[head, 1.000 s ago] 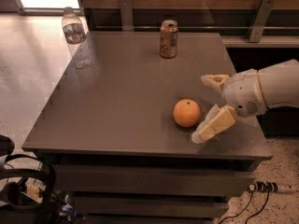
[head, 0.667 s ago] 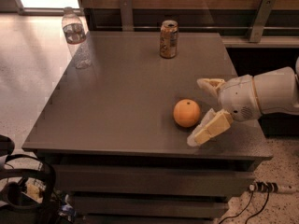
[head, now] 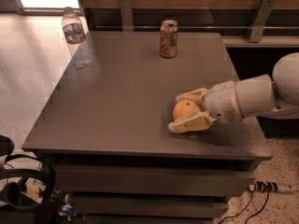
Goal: Move orange near water bottle
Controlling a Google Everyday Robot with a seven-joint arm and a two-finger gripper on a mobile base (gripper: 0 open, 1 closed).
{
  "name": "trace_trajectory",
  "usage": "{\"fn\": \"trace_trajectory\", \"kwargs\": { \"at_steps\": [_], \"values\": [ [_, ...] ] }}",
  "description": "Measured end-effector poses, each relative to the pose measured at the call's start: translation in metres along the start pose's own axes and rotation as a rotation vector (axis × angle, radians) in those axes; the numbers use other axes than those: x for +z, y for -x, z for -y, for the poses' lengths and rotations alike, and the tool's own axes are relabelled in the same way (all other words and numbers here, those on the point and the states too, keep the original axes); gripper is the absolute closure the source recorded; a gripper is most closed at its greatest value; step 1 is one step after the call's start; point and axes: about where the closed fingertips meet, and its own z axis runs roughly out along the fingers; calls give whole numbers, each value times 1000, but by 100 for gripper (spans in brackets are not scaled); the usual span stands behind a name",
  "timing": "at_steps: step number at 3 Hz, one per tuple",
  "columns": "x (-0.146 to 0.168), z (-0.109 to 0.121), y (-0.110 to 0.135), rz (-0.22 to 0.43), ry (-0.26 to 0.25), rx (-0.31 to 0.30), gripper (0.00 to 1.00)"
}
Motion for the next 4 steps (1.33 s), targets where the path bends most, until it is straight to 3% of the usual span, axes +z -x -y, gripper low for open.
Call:
{"fn": "trace_trajectory", "kwargs": {
  "at_steps": [2, 3, 4],
  "values": [
    [2, -2, 3, -1, 5, -5, 86],
    [3, -2, 5, -1, 9, -8, 100],
    [7, 18, 27, -3, 16, -17, 100]
  ]
}}
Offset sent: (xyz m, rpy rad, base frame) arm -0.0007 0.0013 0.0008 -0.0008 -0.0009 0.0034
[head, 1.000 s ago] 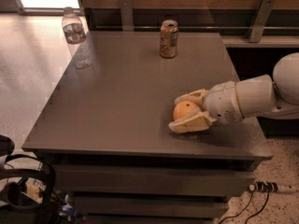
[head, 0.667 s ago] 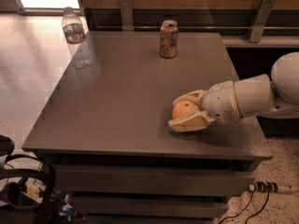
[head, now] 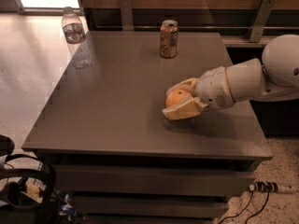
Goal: Move orange near water bottle
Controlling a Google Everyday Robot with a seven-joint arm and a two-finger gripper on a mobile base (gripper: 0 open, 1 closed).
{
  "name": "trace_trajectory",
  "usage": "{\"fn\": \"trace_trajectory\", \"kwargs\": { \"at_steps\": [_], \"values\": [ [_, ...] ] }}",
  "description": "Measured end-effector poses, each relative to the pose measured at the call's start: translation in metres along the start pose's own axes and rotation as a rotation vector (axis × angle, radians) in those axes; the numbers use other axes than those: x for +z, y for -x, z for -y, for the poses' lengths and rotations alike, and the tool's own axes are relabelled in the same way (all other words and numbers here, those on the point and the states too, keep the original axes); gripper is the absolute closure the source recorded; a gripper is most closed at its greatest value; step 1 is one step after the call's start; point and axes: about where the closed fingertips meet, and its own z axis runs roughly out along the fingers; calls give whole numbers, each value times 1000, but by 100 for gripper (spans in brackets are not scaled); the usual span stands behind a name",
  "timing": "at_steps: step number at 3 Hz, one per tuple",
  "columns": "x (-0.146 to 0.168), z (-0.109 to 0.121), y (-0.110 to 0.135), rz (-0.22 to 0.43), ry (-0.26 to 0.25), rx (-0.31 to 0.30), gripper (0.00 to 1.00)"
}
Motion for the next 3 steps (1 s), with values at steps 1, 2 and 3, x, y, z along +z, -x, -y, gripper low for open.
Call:
{"fn": "trace_trajectory", "kwargs": {
  "at_steps": [1, 2, 3],
  "values": [
    [14, 42, 47, 66, -29, 9, 100],
    [37, 75, 87, 121, -76, 33, 100],
    [65, 113, 120, 141, -148, 54, 100]
  ]
}}
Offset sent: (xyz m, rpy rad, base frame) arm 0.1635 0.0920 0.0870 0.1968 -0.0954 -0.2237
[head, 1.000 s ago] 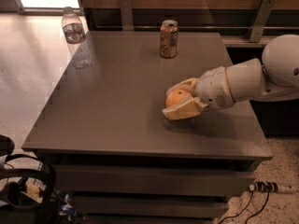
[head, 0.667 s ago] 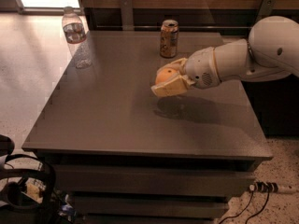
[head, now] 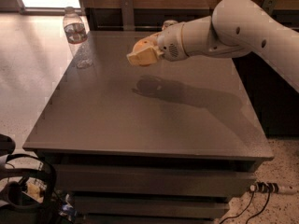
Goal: Move orange near water bottle
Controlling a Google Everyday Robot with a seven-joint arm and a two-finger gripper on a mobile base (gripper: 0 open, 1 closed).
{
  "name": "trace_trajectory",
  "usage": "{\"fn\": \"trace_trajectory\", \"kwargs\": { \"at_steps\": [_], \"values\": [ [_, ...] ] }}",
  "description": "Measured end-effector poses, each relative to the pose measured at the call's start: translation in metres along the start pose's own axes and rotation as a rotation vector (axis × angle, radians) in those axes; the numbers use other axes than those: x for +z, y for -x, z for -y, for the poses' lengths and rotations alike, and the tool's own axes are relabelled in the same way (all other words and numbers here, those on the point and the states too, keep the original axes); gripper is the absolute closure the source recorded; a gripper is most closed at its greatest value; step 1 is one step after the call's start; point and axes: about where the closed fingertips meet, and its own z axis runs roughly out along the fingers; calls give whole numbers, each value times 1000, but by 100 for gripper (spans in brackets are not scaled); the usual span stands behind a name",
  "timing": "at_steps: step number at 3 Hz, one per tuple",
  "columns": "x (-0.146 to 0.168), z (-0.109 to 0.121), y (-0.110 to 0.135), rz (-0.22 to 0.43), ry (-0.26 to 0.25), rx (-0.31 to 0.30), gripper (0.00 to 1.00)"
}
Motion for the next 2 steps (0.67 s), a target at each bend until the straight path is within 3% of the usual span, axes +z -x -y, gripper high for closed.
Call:
{"fn": "trace_trajectory", "kwargs": {
  "at_steps": [1, 2],
  "values": [
    [62, 18, 23, -42, -44, -2, 100],
    [65, 19, 23, -42, -43, -4, 100]
  ]
}}
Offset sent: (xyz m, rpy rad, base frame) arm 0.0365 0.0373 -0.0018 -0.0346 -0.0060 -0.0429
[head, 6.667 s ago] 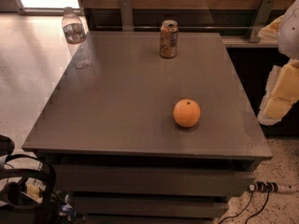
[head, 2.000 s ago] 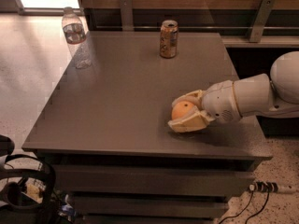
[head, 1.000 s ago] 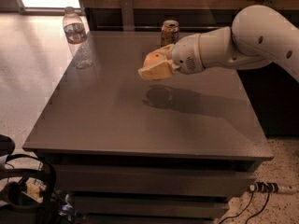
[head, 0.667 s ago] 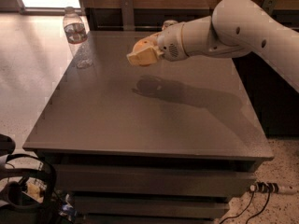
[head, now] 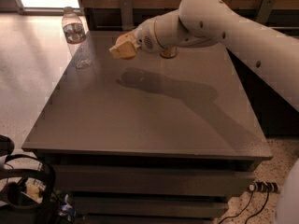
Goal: Move orange near water bottle
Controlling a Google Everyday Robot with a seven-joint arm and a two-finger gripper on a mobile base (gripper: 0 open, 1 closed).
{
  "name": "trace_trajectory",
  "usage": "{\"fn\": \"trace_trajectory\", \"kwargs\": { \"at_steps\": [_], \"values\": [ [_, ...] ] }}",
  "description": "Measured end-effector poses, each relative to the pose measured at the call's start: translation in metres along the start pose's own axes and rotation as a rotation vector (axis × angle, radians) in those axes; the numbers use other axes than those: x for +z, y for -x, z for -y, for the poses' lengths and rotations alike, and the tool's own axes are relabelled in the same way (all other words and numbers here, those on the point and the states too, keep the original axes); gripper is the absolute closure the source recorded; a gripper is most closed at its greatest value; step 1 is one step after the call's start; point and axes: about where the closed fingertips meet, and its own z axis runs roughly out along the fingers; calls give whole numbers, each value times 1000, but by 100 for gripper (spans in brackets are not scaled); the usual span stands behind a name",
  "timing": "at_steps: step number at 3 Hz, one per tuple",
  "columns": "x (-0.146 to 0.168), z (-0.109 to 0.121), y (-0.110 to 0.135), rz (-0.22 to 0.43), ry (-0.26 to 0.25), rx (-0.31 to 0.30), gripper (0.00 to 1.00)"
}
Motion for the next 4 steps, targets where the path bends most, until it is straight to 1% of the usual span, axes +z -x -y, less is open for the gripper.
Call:
{"fn": "trace_trajectory", "kwargs": {
  "at_steps": [1, 2, 3, 4],
  "values": [
    [34, 8, 4, -12, 11, -13, 100],
    [75, 16, 2, -6, 17, -5, 100],
    [98, 22, -10, -22, 2, 17, 100],
    [115, 22, -29, -57, -16, 50, 100]
  ]
}}
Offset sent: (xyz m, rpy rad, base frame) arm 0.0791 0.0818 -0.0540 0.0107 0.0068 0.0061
